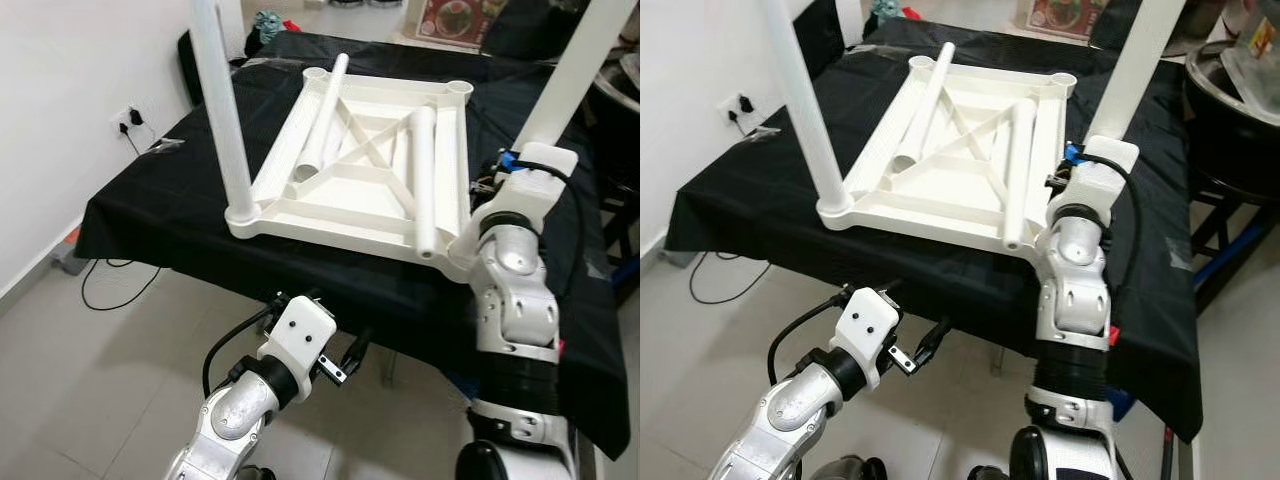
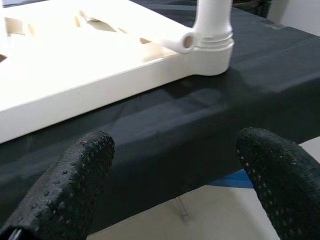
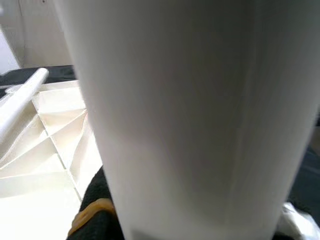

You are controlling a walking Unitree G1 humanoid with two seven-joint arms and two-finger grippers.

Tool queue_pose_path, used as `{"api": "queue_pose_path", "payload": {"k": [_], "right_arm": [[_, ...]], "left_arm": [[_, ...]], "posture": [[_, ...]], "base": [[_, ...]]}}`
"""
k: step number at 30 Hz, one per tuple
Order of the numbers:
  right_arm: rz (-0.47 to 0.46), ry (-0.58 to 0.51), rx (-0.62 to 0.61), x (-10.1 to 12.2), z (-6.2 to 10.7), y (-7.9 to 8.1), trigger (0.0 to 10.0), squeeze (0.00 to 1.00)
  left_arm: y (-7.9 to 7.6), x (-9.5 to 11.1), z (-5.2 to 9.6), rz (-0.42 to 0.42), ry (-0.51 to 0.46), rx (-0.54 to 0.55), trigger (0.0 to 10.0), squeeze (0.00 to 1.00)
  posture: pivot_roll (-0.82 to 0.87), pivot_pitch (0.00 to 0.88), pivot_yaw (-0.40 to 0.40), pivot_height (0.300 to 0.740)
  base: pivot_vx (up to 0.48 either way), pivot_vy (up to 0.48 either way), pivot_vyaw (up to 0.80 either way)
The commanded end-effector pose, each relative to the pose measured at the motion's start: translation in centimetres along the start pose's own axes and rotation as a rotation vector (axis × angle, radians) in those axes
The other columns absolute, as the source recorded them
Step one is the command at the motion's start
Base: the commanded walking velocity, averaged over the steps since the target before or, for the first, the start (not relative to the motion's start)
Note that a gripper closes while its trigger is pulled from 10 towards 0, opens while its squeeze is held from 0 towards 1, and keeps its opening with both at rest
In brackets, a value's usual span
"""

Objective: Building children table

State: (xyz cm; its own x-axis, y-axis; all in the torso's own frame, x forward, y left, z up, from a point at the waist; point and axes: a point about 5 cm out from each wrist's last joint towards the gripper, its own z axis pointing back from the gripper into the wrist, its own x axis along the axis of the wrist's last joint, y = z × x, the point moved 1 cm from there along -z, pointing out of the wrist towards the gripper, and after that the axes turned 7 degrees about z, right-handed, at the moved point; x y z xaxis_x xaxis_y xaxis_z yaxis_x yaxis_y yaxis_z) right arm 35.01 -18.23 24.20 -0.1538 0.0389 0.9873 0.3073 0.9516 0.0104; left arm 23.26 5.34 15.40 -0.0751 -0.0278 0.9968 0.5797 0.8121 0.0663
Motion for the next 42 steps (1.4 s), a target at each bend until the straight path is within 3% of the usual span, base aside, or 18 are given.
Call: {"api": "queue_pose_path", "payload": {"k": [1, 2, 3, 5, 6, 9, 10, 14, 17, 19, 21, 23, 30, 37, 38, 39, 42], "right_arm": [[-0.089, 0.016, 0.172, -0.5, 0.5, 2.0, 10.0, 0.70], [-0.089, 0.016, 0.172, -0.5, 0.5, 2.0, 10.0, 0.70], [-0.077, 0.006, 0.212, -0.4, 0.5, 2.2, 10.0, 1.00], [-0.077, 0.002, 0.254, -0.3, 0.6, 2.5, 10.0, 1.00], [-0.098, 0.005, 0.321, -0.3, 0.6, 2.8, 10.0, 0.00], [-0.173, 0.018, 0.613, -0.1, 0.8, 3.4, 10.0, 0.00], [-0.173, 0.018, 0.613, -0.1, 0.8, 3.4, 10.0, 0.00], [-0.134, 0.028, 0.848, -0.2, 1.2, 2.6, 10.0, 0.00], [-0.117, 0.030, 0.924, -0.2, 1.2, 2.1, 10.0, 0.00], [-0.132, 0.049, 1.078, -0.1, 1.4, 1.3, 10.0, 0.00], [-0.132, 0.049, 1.078, -0.1, 1.4, 1.3, 10.0, 0.00], [-0.143, 0.072, 1.204, -0.3, 1.5, 0.7, 10.0, 0.00], [-0.147, 0.081, 1.288, -0.5, 1.2, 0.6, 10.0, 0.00], [-0.171, 0.030, 1.359, 0.5, 0.1, 1.7, 10.0, 0.00], [-0.158, 0.011, 1.332, 0.7, -0.4, 2.1, 6.9, 0.00], [-0.165, 0.003, 1.316, 0.8, -0.6, 2.3, 0.0, 0.00], [-0.171, 0.000, 1.321, 0.8, -0.6, 2.3, 0.0, 0.00]], "left_arm": [[-0.1, -0.5, 0.1, 0.008, 0.024, -0.004, 10.0, 0.00], [-0.1, -0.5, 0.1, 0.008, 0.024, -0.004, 10.0, 0.00], [-0.1, -0.5, 0.0, 0.009, 0.024, -0.004, 10.0, 0.00], [-0.1, -0.5, 0.0, 0.009, 0.024, -0.004, 10.0, 0.00], [-0.2, -0.5, 0.0, 0.010, 0.024, -0.003, 10.0, 0.00], [-0.1, -0.5, 0.0, 0.012, 0.025, 0.000, 10.0, 0.00], [-0.1, -0.5, 0.0, 0.012, 0.025, 0.000, 10.0, 0.00], [-0.1, -0.6, 0.0, 0.013, 0.025, 0.000, 10.0, 0.00], [-0.1, -0.6, 0.0, 0.012, 0.025, 0.000, 10.0, 0.00], [-0.1, -0.5, 0.0, 0.011, 0.023, 0.001, 10.0, 0.00], [-0.1, -0.5, 0.0, 0.011, 0.023, 0.001, 10.0, 0.00], [0.0, -0.5, 0.0, 0.009, 0.023, 0.003, 10.0, 0.00], [0.0, -0.5, 0.1, 0.007, 0.023, 0.006, 10.0, 0.00], [-0.1, -0.5, 0.2, 0.006, 0.026, 0.003, 10.0, 0.00], [-0.1, -0.5, 0.2, 0.007, 0.025, 0.003, 10.0, 0.00], [-0.1, -0.5, 0.2, 0.005, 0.026, 0.003, 10.0, 0.00], [-0.1, -0.5, 0.2, 0.003, 0.026, 0.004, 10.0, 0.00]], "posture": [[0.12, 0.153, -0.031, 0.740], [0.12, 0.153, -0.031, 0.740], [0.13, 0.154, -0.033, 0.740], [0.13, 0.154, -0.033, 0.740], [0.12, 0.155, -0.031, 0.740], [0.12, 0.156, -0.032, 0.740], [0.12, 0.156, -0.032, 0.740], [0.12, 0.156, -0.032, 0.740], [0.13, 0.156, -0.032, 0.740], [0.13, 0.157, -0.030, 0.740], [0.13, 0.157, -0.030, 0.740], [0.13, 0.156, -0.034, 0.740], [0.14, 0.157, -0.035, 0.740], [0.14, 0.151, -0.034, 0.740], [0.14, 0.148, -0.035, 0.740], [0.15, 0.147, -0.035, 0.740], [0.15, 0.142, -0.036, 0.740]], "base": [[0.000, 0.000, 0.00], [0.000, 0.000, 0.00], [0.000, 0.000, 0.00], [0.000, 0.000, 0.00], [0.000, 0.000, 0.00], [0.000, 0.000, 0.00], [0.000, 0.000, 0.00], [0.000, 0.000, 0.00], [0.000, 0.000, 0.00], [0.000, 0.000, 0.00], [0.000, 0.000, 0.00], [0.000, 0.000, 0.00], [0.000, 0.000, 0.00], [0.000, 0.000, 0.00], [0.000, 0.000, 0.00], [0.000, 0.000, 0.00], [0.000, 0.000, 0.00]]}}
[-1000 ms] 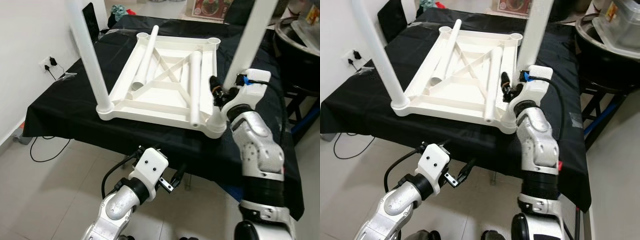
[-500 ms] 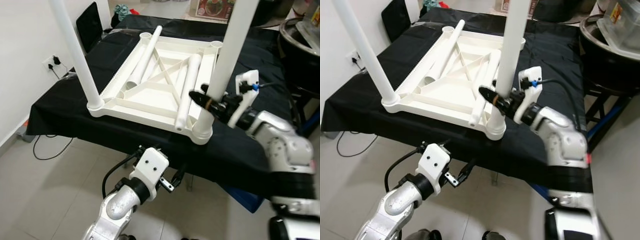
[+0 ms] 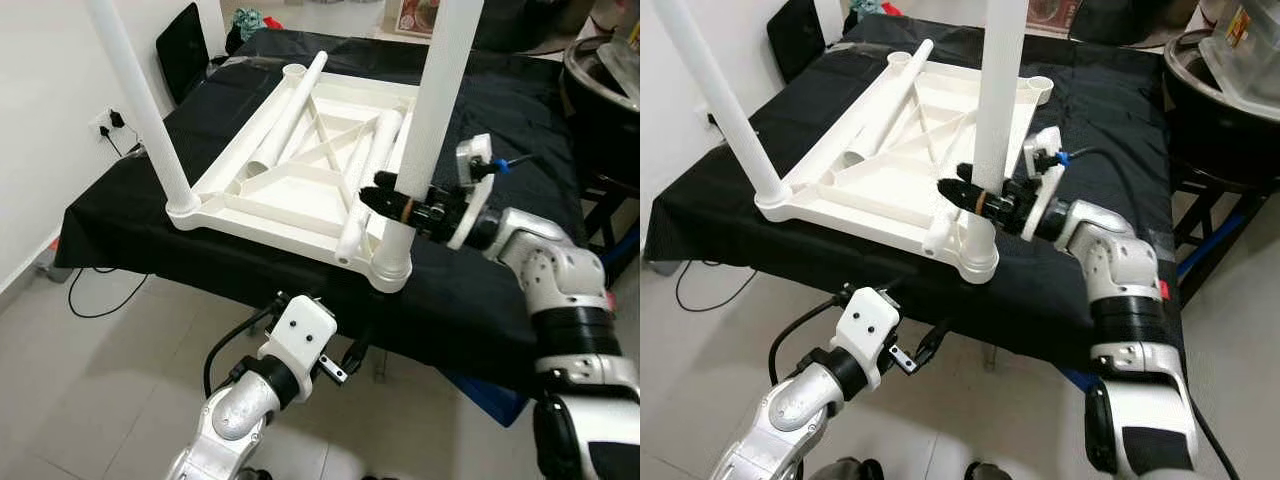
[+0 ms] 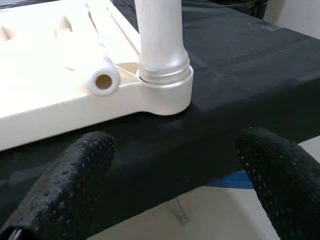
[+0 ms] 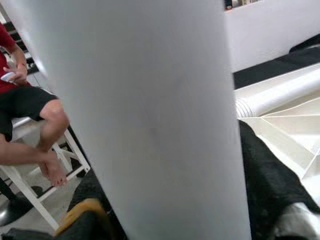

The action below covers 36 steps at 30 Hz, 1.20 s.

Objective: Building children table

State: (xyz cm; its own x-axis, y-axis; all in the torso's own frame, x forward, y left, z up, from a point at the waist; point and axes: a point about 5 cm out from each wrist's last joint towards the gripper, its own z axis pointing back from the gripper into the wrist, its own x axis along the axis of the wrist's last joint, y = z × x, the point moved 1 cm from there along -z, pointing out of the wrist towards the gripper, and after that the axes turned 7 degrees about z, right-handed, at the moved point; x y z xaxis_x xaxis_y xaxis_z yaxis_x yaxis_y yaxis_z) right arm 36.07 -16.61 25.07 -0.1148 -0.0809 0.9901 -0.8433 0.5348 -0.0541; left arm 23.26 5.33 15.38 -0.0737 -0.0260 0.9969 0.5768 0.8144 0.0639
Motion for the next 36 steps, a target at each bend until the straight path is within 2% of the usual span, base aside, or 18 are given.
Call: {"api": "queue_pose_path", "payload": {"k": [1, 3, 6, 10, 14, 18, 19, 21, 22, 24, 26, 29, 30, 31, 32, 34, 35, 36], "right_arm": [[-0.029, -0.017, 0.010, 0.0, -0.4, 0.1, 0.0, 0.00], [-0.026, -0.013, 0.020, -0.3, -0.2, 0.1, 0.0, 0.00], [0.009, 0.026, -0.052, -0.9, 0.3, -0.4, 0.0, 0.00], [0.079, 0.089, -0.346, -2.1, 1.6, -2.3, 0.0, 0.00], [0.100, 0.102, -0.403, -2.2, 1.9, -2.6, 0.0, 0.00], [0.158, 0.214, -0.935, -3.4, 4.8, -4.4, 0.0, 0.00], [0.158, 0.214, -0.935, -3.4, 4.8, -4.4, 0.0, 0.00], [0.145, 0.239, -1.164, -3.6, 6.2, -4.2, 0.0, 0.00], [0.145, 0.239, -1.164, -3.6, 6.2, -4.2, 0.0, 0.00], [0.118, 0.233, -1.306, -3.7, 6.9, -3.8, 0.0, 0.00], [0.116, 0.228, -1.364, -3.6, 6.9, -3.4, 0.0, 0.00], [0.091, 0.215, -1.399, -3.7, 6.0, -2.2, 0.0, 0.00], [0.075, 0.210, -1.391, -3.6, 5.4, -1.7, 2.6, 0.00], [0.047, 0.179, -1.367, -3.5, 4.5, -1.3, 10.0, 0.00], [0.040, 0.158, -1.304, -3.3, 3.4, -0.9, 10.0, 0.00], [0.035, 0.147, -1.267, -3.1, 2.6, -0.6, 10.0, 0.00], [0.042, 0.111, -1.177, -2.7, 1.5, -0.2, 10.0, 0.00], [0.055, 0.066, -1.108, -2.2, 0.9, 0.0, 10.0, 1.00]], "left_arm": [[-0.1, -0.5, 0.2, 0.001, 0.026, 0.000, 10.0, 0.00], [-0.1, -0.5, 0.3, 0.001, 0.026, 0.001, 10.0, 0.00], [-0.1, -0.5, 0.3, 0.001, 0.025, 0.000, 10.0, 0.00], [-0.1, -0.6, 0.2, 0.001, 0.027, -0.005, 10.0, 0.00], [-0.1, -0.6, 0.2, 0.000, 0.027, -0.006, 10.0, 0.00], [-0.1, -0.5, 0.0, -0.002, 0.024, -0.011, 10.0, 0.00], [-0.1, -0.5, 0.0, -0.002, 0.024, -0.011, 10.0, 0.00], [-0.2, -0.5, -0.1, -0.003, 0.023, -0.014, 10.0, 0.00], [-0.2, -0.5, -0.1, -0.003, 0.023, -0.014, 10.0, 0.00], [-0.2, -0.5, -0.2, -0.003, 0.023, -0.015, 10.0, 0.00], [-0.2, -0.5, -0.2, -0.003, 0.023, -0.014, 10.0, 0.00], [-0.2, -0.5, -0.2, -0.004, 0.023, -0.015, 10.0, 0.00], [-0.2, -0.5, -0.2, -0.004, 0.023, -0.013, 10.0, 0.00], [-0.2, -0.5, -0.2, -0.003, 0.023, -0.012, 10.0, 0.00], [-0.2, -0.5, -0.1, -0.002, 0.024, -0.010, 10.0, 0.00], [-0.2, -0.5, -0.1, -0.001, 0.025, -0.010, 10.0, 0.00], [-0.2, -0.5, -0.1, -0.001, 0.025, -0.009, 10.0, 0.00], [-0.2, -0.5, -0.1, 0.000, 0.025, -0.010, 10.0, 0.00]], "posture": [[0.15, 0.142, -0.036, 0.740], [0.15, 0.137, -0.037, 0.740], [0.14, 0.136, -0.034, 0.740], [0.13, 0.131, -0.031, 0.740], [0.13, 0.131, -0.031, 0.740], [0.13, 0.139, -0.025, 0.740], [0.13, 0.139, -0.025, 0.740], [0.13, 0.140, -0.026, 0.740], [0.13, 0.140, -0.026, 0.740], [0.13, 0.144, -0.027, 0.740], [0.13, 0.144, -0.027, 0.740], [0.13, 0.146, -0.028, 0.740], [0.13, 0.148, -0.028, 0.740], [0.13, 0.148, -0.028, 0.740], [0.12, 0.150, -0.026, 0.740], [0.12, 0.150, -0.026, 0.740], [0.12, 0.152, -0.028, 0.740], [0.12, 0.153, -0.031, 0.740]], "base": [[0.000, 0.000, 0.00], [0.000, 0.000, 0.00], [0.000, 0.000, 0.00], [0.000, 0.000, 0.00], [0.000, 0.000, 0.00], [0.000, 0.000, 0.00], [0.000, 0.000, 0.00], [0.000, 0.000, 0.00], [0.000, 0.000, 0.00], [0.000, 0.000, 0.00], [0.000, 0.000, 0.00], [0.000, 0.000, 0.00], [0.000, 0.000, 0.00], [0.000, 0.000, 0.00], [0.000, 0.000, 0.00], [0.000, 0.000, 0.00], [0.000, 0.000, 0.00], [0.000, 0.000, 0.00]]}}
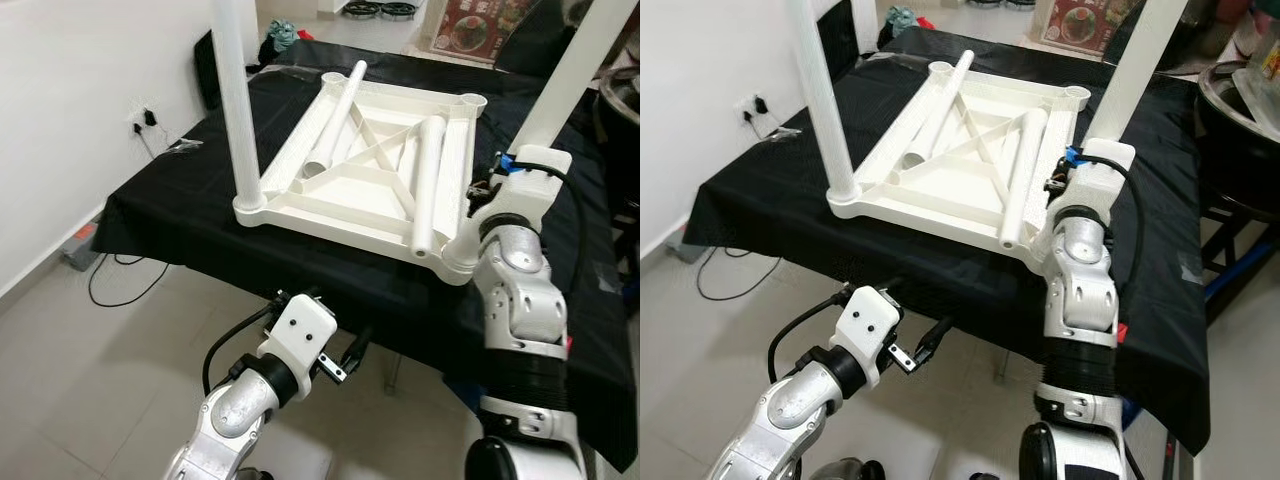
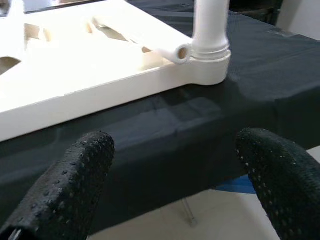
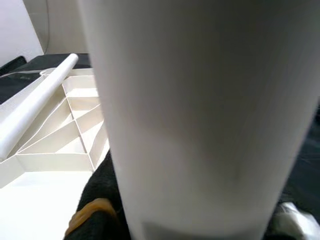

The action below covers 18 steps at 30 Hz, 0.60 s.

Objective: Building children table

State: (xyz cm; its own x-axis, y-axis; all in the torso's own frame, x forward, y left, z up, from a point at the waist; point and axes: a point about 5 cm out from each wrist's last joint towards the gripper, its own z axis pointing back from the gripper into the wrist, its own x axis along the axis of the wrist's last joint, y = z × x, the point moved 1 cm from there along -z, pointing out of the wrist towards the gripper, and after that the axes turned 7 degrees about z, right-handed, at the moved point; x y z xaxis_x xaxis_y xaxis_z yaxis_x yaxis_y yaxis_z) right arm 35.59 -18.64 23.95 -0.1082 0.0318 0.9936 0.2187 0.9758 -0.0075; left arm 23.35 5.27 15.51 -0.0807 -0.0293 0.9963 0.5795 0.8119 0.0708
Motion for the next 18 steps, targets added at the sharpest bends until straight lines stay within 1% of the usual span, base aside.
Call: {"api": "queue_pose_path", "payload": {"k": [1, 2, 3, 4, 5, 6, 7, 8, 9, 10, 11, 12, 13, 14, 15, 16, 18], "right_arm": [[-0.040, 0.010, 0.180, -0.9, 0.2, 2.0, 10.0, 1.00], [-0.040, 0.010, 0.180, -0.9, 0.2, 2.0, 10.0, 1.00], [-0.016, -0.018, 0.223, -0.5, 0.1, 2.2, 10.0, 1.00], [-0.006, -0.039, 0.260, -0.1, 0.0, 2.2, 10.0, 0.71], [-0.022, -0.045, 0.351, 0.2, -0.1, 2.4, 10.0, 0.00], [-0.029, -0.062, 0.421, 0.6, -0.2, 2.3, 10.0, 0.00], [-0.037, -0.072, 0.465, 0.9, -0.3, 2.2, 10.0, 0.00], [-0.059, -0.066, 0.547, 1.0, -0.3, 2.0, 10.0, 0.00], [-0.059, -0.066, 0.547, 1.0, -0.3, 2.0, 10.0, 0.00], [-0.074, -0.062, 0.656, 1.3, -0.1, 1.7, 10.0, 0.00], [-0.074, -0.062, 0.656, 1.3, -0.1, 1.7, 10.0, 0.00], [-0.087, -0.060, 0.733, 1.5, 0.1, 1.6, 10.0, 0.00], [-0.087, -0.060, 0.733, 1.5, 0.1, 1.6, 10.0, 0.00], [-0.104, -0.057, 0.851, 1.8, 0.5, 1.3, 10.0, 0.00], [-0.104, -0.057, 0.851, 1.8, 0.5, 1.3, 10.0, 0.00], [-0.111, -0.061, 0.959, 2.1, 0.9, 0.9, 10.0, 0.00], [-0.113, -0.056, 1.114, 2.3, 1.5, 0.4, 10.0, 0.00]], "left_arm": [[-0.2, -0.6, 0.0, 0.007, 0.029, -0.006, 10.0, 0.00], [-0.2, -0.6, 0.0, 0.007, 0.029, -0.006, 10.0, 0.00], [-0.2, -0.6, 0.0, 0.008, 0.029, -0.005, 10.0, 0.00], [-0.2, -0.7, 0.0, 0.009, 0.029, -0.004, 10.0, 0.00], [-0.2, -0.7, 0.0, 0.010, 0.029, -0.001, 10.0, 0.00], [-0.2, -0.7, 0.0, 0.010, 0.029, 0.000, 10.0, 0.00], [-0.2, -0.7, 0.0, 0.010, 0.030, 0.001, 10.0, 0.00], [-0.2, -0.7, 0.0, 0.010, 0.030, 0.001, 10.0, 0.00], [-0.2, -0.7, 0.0, 0.010, 0.030, 0.001, 10.0, 0.00], [-0.2, -0.7, 0.0, 0.011, 0.030, 0.001, 10.0, 0.00], [-0.2, -0.7, 0.0, 0.011, 0.030, 0.001, 10.0, 0.00], [-0.2, -0.7, 0.0, 0.012, 0.030, 0.000, 10.0, 0.00], [-0.2, -0.7, 0.0, 0.012, 0.030, 0.000, 10.0, 0.00], [-0.2, -0.7, 0.0, 0.012, 0.030, 0.000, 10.0, 0.00], [-0.2, -0.7, 0.0, 0.012, 0.030, 0.000, 10.0, 0.00], [-0.2, -0.7, 0.0, 0.012, 0.030, 0.001, 10.0, 0.00], [-0.1, -0.7, 0.0, 0.010, 0.029, 0.003, 10.0, 0.00]], "posture": [[0.12, 0.153, -0.031, 0.740], [0.12, 0.153, -0.031, 0.740], [0.12, 0.154, -0.029, 0.740], [0.13, 0.155, -0.031, 0.740], [0.13, 0.155, -0.031, 0.740], [0.12, 0.156, -0.032, 0.740], [0.12, 0.156, -0.032, 0.740], [0.12, 0.156, -0.031, 0.740], [0.12, 0.156, -0.031, 0.740], [0.12, 0.157, -0.032, 0.740], [0.12, 0.157, -0.032, 0.740], [0.12, 0.157, -0.031, 0.740], [0.12, 0.157, -0.031, 0.740], [0.12, 0.157, -0.032, 0.740], [0.12, 0.157, -0.032, 0.740], [0.13, 0.159, -0.035, 0.740], [0.13, 0.158, -0.034, 0.740]], "base": [[0.000, 0.000, 0.00], [0.000, 0.000, 0.00], [0.000, 0.000, 0.00], [0.000, 0.000, 0.00], [0.000, 0.000, 0.00], [0.000, 0.000, 0.00], [0.000, 0.000, 0.00], [0.000, 0.000, 0.00], [0.000, 0.000, 0.00], [0.000, 0.000, 0.00], [0.000, 0.000, 0.00], [0.000, 0.000, 0.00], [0.000, 0.000, 0.00], [0.000, 0.000, 0.00], [0.000, 0.000, 0.00], [0.000, 0.000, 0.00], [0.000, 0.000, 0.00]]}}
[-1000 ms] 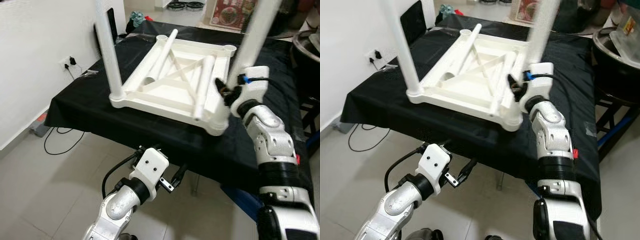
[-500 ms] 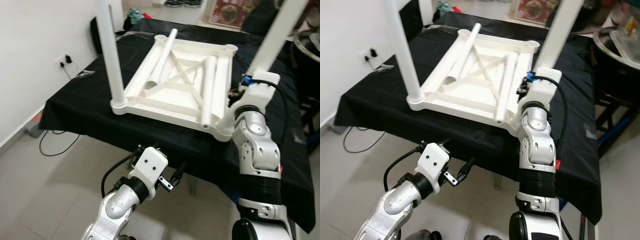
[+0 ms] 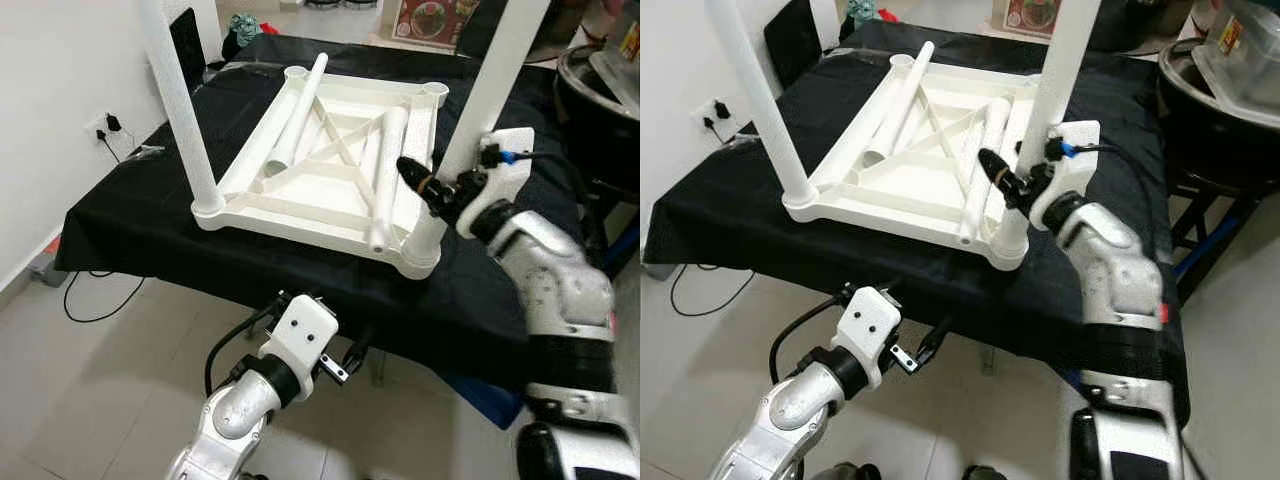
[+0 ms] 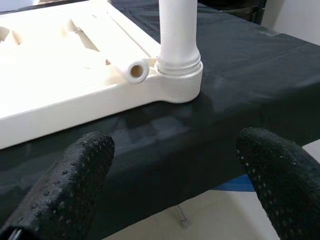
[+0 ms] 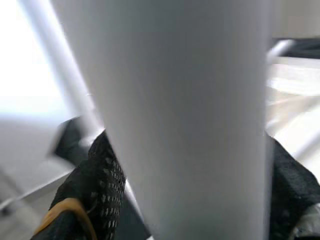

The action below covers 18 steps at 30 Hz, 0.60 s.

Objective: Building children table

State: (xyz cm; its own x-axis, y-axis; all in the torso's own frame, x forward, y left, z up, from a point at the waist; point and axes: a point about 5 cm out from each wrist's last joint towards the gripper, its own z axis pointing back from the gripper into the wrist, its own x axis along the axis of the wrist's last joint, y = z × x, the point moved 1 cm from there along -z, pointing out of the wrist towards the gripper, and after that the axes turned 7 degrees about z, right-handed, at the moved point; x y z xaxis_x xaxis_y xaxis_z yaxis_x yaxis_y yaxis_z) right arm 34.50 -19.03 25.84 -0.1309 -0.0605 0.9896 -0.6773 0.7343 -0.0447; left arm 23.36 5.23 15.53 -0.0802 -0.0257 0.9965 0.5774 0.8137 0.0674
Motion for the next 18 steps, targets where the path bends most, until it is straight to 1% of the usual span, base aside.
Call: {"api": "queue_pose_path", "payload": {"k": [1, 5, 6, 7, 9, 10, 11, 14, 15, 16, 17, 18], "right_arm": [[-0.025, -0.009, 0.195, 0.1, -0.3, 1.2, 10.0, 0.00], [-0.026, -0.006, 0.219, 0.1, -0.2, 1.2, 10.0, 0.00], [-0.038, 0.004, 0.264, -0.3, -0.1, 1.3, 10.0, 0.00], [-0.038, 0.004, 0.264, -0.3, -0.1, 1.3, 10.0, 0.00], [-0.049, 0.025, 0.343, -1.1, -0.3, 1.7, 10.0, 0.00], [-0.049, 0.025, 0.343, -1.1, -0.3, 1.7, 10.0, 0.00], [-0.055, 0.029, 0.371, -1.3, -0.4, 1.9, 10.0, 0.00], [-0.059, 0.027, 0.380, -1.5, -0.7, 2.0, 10.0, 0.00], [-0.068, 0.016, 0.376, -1.5, -1.2, 2.1, 10.0, 0.00], [-0.068, 0.016, 0.376, -1.5, -1.2, 2.1, 10.0, 0.00], [-0.070, 0.008, 0.359, -1.5, -1.7, 2.0, 10.0, 0.00], [-0.070, 0.008, 0.359, -1.5, -1.7, 2.0, 10.0, 0.00]], "left_arm": [[-0.1, -0.7, 0.0, 0.007, 0.031, 0.001, 10.0, 0.00], [-0.1, -0.7, 0.1, 0.006, 0.030, 0.002, 10.0, 0.00], [-0.1, -0.7, 0.0, 0.006, 0.030, 0.003, 10.0, 0.00], [-0.1, -0.7, 0.0, 0.006, 0.030, 0.003, 10.0, 0.00], [-0.1, -0.7, 0.1, 0.006, 0.030, 0.003, 10.0, 0.00], [-0.1, -0.7, 0.1, 0.006, 0.030, 0.003, 10.0, 0.00], [-0.1, -0.6, 0.1, 0.006, 0.030, 0.003, 10.0, 0.00], [-0.1, -0.6, 0.1, 0.006, 0.030, 0.004, 10.0, 0.00], [-0.1, -0.6, 0.1, 0.006, 0.030, 0.005, 10.0, 0.00], [-0.1, -0.6, 0.1, 0.006, 0.030, 0.005, 10.0, 0.00], [-0.1, -0.6, 0.1, 0.006, 0.030, 0.005, 10.0, 0.00], [-0.1, -0.6, 0.1, 0.006, 0.030, 0.005, 10.0, 0.00]], "posture": [[0.13, 0.158, -0.034, 0.740], [0.13, 0.158, -0.034, 0.740], [0.13, 0.159, -0.034, 0.740], [0.13, 0.159, -0.034, 0.740], [0.13, 0.160, -0.033, 0.740], [0.13, 0.160, -0.033, 0.740], [0.13, 0.160, -0.033, 0.740], [0.13, 0.161, -0.035, 0.740], [0.13, 0.161, -0.035, 0.740], [0.13, 0.161, -0.035, 0.740], [0.14, 0.159, -0.037, 0.740], [0.14, 0.159, -0.037, 0.740]], "base": [[0.000, 0.000, 0.00], [0.000, 0.000, 0.00], [0.000, 0.000, 0.00], [0.000, 0.000, 0.00], [0.000, 0.000, 0.00], [0.000, 0.000, 0.00], [0.000, 0.000, 0.00], [0.000, 0.000, 0.00], [0.000, 0.000, 0.00], [0.000, 0.000, 0.00], [0.000, 0.000, 0.00], [0.000, 0.000, 0.00]]}}
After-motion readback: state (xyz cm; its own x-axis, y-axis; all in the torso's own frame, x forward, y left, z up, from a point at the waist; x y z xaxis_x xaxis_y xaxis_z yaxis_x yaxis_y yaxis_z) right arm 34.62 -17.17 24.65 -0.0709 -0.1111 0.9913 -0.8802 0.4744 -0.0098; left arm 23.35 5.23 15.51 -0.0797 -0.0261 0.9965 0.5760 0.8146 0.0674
